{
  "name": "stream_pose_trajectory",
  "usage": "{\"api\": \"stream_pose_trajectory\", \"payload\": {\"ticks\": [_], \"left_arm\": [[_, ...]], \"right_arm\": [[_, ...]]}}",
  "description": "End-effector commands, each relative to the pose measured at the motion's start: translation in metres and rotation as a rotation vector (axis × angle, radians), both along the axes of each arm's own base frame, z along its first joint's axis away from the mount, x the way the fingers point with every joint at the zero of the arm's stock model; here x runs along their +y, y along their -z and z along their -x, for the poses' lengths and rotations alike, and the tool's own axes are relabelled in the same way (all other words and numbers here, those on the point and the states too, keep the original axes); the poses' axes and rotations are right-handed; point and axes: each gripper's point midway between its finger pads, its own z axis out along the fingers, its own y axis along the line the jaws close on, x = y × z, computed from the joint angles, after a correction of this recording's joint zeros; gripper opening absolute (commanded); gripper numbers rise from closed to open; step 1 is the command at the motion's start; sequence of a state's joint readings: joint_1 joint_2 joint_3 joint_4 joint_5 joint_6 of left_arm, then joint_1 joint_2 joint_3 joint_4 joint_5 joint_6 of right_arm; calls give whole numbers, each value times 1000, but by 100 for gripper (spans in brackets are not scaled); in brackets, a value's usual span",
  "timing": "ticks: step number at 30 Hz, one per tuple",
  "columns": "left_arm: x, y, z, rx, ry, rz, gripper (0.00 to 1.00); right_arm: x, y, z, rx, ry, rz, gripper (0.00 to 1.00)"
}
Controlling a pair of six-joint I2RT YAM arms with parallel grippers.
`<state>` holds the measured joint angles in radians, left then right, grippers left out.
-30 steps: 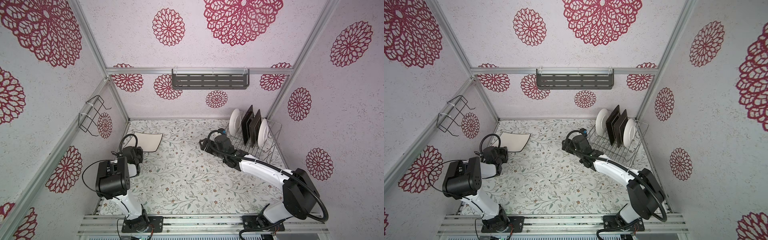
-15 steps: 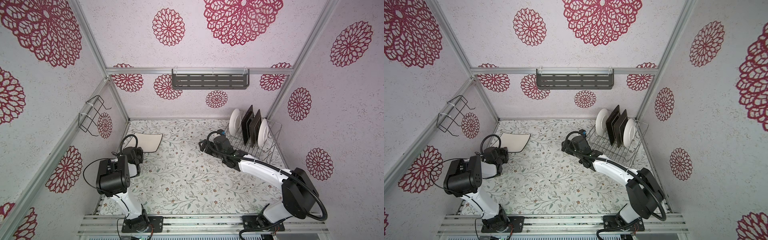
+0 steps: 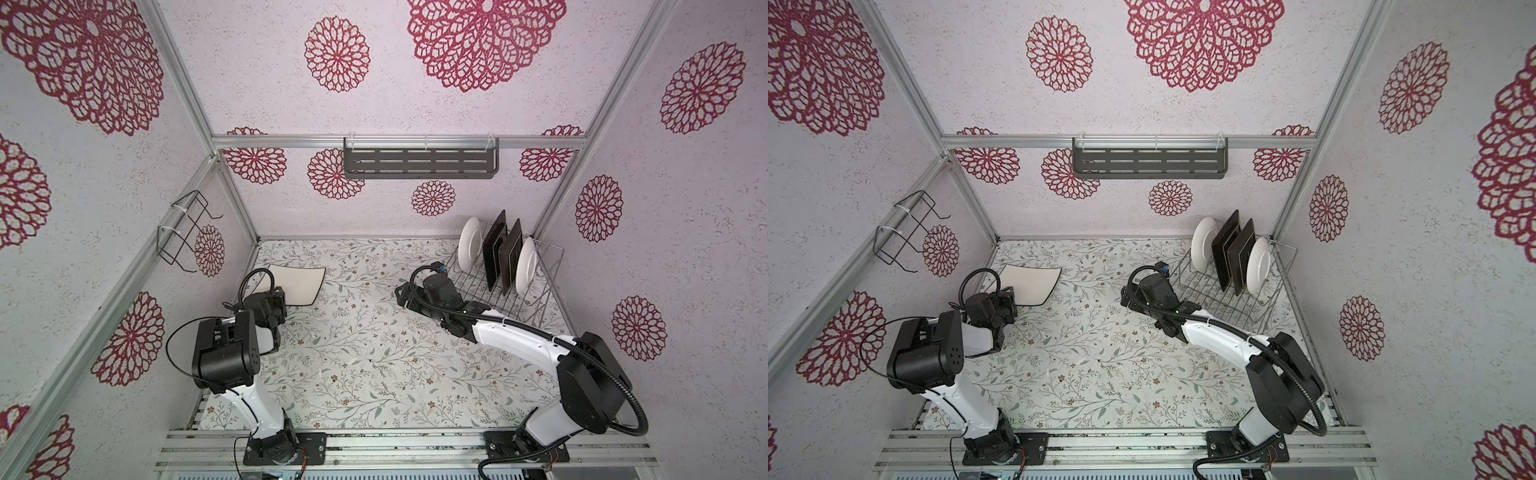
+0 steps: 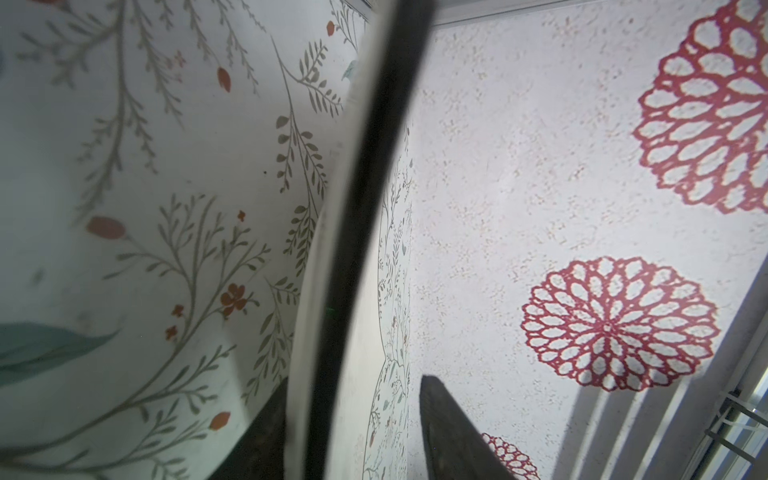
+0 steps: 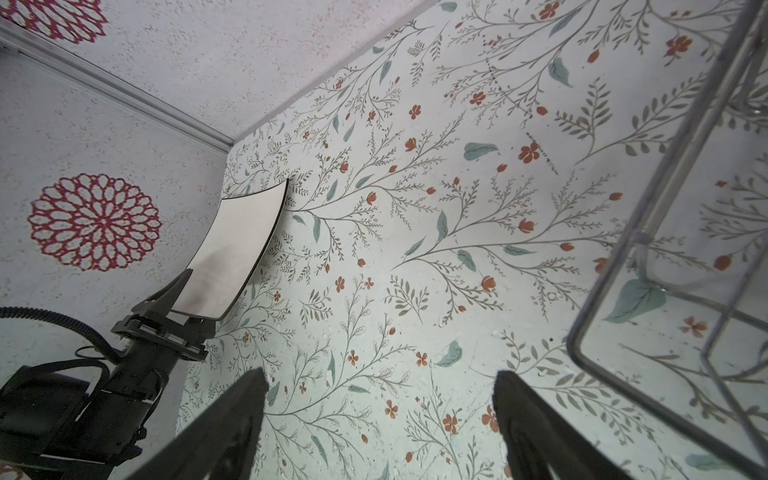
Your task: Unload the plates from the dish rack
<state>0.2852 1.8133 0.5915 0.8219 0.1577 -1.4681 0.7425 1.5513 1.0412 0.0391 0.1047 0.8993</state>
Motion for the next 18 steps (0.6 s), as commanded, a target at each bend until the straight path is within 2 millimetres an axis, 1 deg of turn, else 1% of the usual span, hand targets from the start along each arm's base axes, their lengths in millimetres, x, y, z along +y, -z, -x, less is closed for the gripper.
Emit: {"api": "stream_pose_trajectory", "payload": {"ticks": [1,6,13,18], "left_arm": [[3,-18,-10,-50,8,-11,58],[2,-10,-9,-19,14,-4,67],[2,1,-5,31,20,-11,75],[-1,5,-3,70,35,-3,80]], "right_arm": [[-1,-15,-3,-35,19,-9,89],[-5,-13,-1,-31,30,-1,89],[-12,-28,0,-69,59,59,89],[-17,-30,1,-75,70,117,89]]}}
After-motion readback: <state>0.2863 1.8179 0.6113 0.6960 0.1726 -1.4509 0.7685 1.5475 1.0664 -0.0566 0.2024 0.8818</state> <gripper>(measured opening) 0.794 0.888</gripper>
